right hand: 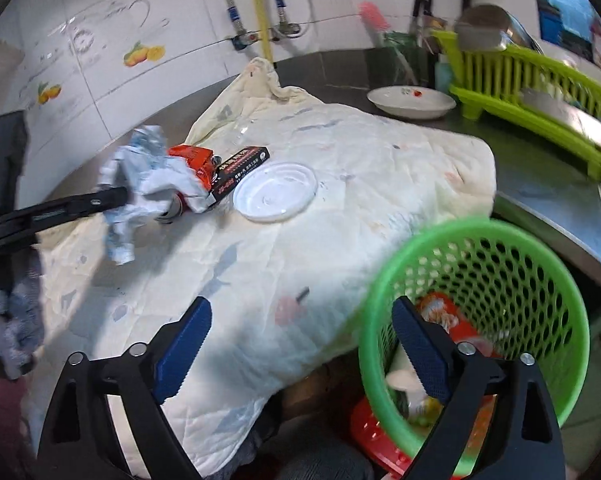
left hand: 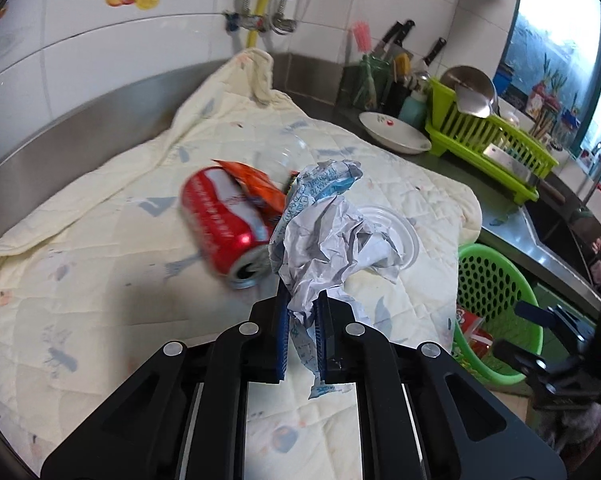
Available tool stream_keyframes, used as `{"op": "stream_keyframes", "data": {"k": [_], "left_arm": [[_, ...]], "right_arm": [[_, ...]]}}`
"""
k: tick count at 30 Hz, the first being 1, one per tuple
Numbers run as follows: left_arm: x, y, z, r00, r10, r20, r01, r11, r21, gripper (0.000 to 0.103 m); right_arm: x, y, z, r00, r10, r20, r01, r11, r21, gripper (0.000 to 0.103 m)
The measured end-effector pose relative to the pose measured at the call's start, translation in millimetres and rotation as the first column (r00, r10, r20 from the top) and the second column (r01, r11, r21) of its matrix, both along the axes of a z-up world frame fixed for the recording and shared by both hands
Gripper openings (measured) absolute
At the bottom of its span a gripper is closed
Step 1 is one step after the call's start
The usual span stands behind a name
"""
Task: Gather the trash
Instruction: 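Close the right tool on the white plastic lid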
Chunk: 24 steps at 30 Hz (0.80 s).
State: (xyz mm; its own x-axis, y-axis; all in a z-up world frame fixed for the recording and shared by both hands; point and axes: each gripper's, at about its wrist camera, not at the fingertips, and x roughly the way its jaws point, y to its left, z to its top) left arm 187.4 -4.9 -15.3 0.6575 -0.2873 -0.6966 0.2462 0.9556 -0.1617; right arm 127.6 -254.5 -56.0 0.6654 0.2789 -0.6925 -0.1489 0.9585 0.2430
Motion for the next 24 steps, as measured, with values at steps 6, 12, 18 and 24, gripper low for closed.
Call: {"op": "stream_keyframes", "data": {"k": [6,12,18,24], "left_arm": [[-11,23,9,1.0,0.024,0.019,-0.024,1.0,-0.006,0.01],[-15,38,11,0.999,0.041,0.016,-0.04,0.999,-0.021,0.01],[-17,39,10,0.999,0.034,0.015,-0.034,0.999,-0.021,0.01],[-18,37,11,0.999,0.019,0.026,-0.018,1.0,-0.022,0.01]], "right_arm": [[33,21,-1,0.999,0.052,0.015,-0.051,0.998,-0.047,0.092],[62,36,-7,0.995,0.101,0.018,-0.099,0.991,-0.088,0.094],[97,53,-21,0.988,0.156,-0.002,-0.155,0.974,-0.163,0.095],[127,54,-35,0.987,0.155,-0.048,-0.16,0.975,-0.156,0.095]]}}
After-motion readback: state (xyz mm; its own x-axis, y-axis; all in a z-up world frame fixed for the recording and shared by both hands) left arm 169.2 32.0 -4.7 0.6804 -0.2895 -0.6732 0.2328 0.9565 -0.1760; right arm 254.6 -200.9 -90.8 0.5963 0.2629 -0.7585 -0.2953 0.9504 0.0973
